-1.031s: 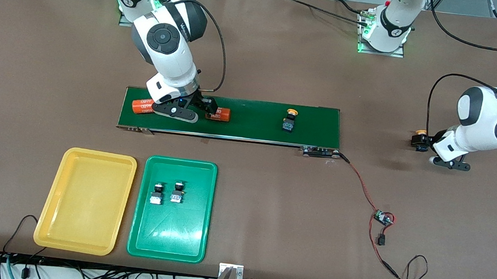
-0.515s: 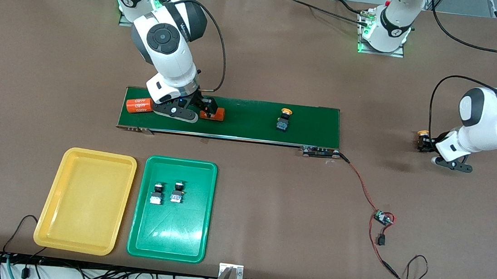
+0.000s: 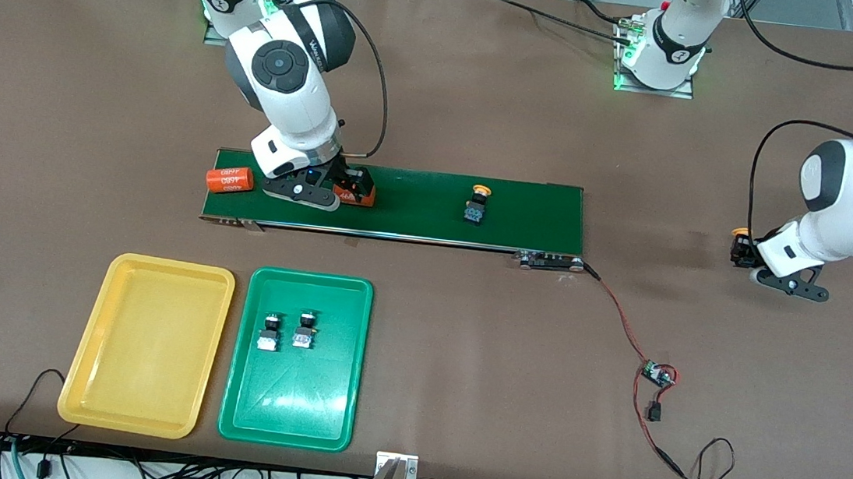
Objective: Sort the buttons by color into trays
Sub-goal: 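Grasp the last loose button with the left gripper and lift it, then carry the button onto the belt and open the left gripper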
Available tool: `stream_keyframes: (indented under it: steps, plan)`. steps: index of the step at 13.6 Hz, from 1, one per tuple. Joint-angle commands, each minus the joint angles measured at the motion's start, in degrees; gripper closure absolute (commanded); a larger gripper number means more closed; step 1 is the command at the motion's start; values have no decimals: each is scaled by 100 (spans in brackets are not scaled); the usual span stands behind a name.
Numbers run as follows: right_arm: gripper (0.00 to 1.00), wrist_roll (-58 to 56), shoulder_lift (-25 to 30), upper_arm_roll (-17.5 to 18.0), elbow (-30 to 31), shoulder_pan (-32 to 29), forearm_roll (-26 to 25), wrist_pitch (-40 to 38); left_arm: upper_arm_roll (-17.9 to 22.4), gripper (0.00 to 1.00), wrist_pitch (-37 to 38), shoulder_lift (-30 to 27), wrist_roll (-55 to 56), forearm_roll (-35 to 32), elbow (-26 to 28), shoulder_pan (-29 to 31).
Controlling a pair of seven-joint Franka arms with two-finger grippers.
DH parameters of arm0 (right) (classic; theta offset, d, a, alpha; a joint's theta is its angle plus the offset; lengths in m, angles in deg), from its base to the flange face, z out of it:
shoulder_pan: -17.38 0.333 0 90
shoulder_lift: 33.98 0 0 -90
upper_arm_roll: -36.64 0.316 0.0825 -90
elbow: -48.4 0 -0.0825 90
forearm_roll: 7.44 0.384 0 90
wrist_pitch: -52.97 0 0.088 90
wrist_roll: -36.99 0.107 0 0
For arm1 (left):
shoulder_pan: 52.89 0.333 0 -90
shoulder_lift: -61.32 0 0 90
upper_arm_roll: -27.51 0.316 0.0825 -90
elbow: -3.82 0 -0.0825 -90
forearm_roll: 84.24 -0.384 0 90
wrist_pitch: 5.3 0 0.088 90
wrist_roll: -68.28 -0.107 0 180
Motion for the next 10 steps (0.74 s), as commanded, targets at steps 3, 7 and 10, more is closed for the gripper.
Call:
stream_keyframes:
  steps: [3,7,10]
  plan:
    - [0,86,-8,35,-53,-33,-113,-50,-138,98,405,-528,32,744,-171,-943]
    - [0,86,-8,35,-53,-33,-113,-41,-138,100,424,-501,715,1607,-224,-2015]
    - [0,86,1,35,-53,-51,-113,-50,-138,100,380,-318,1769,1705,-259,-2788]
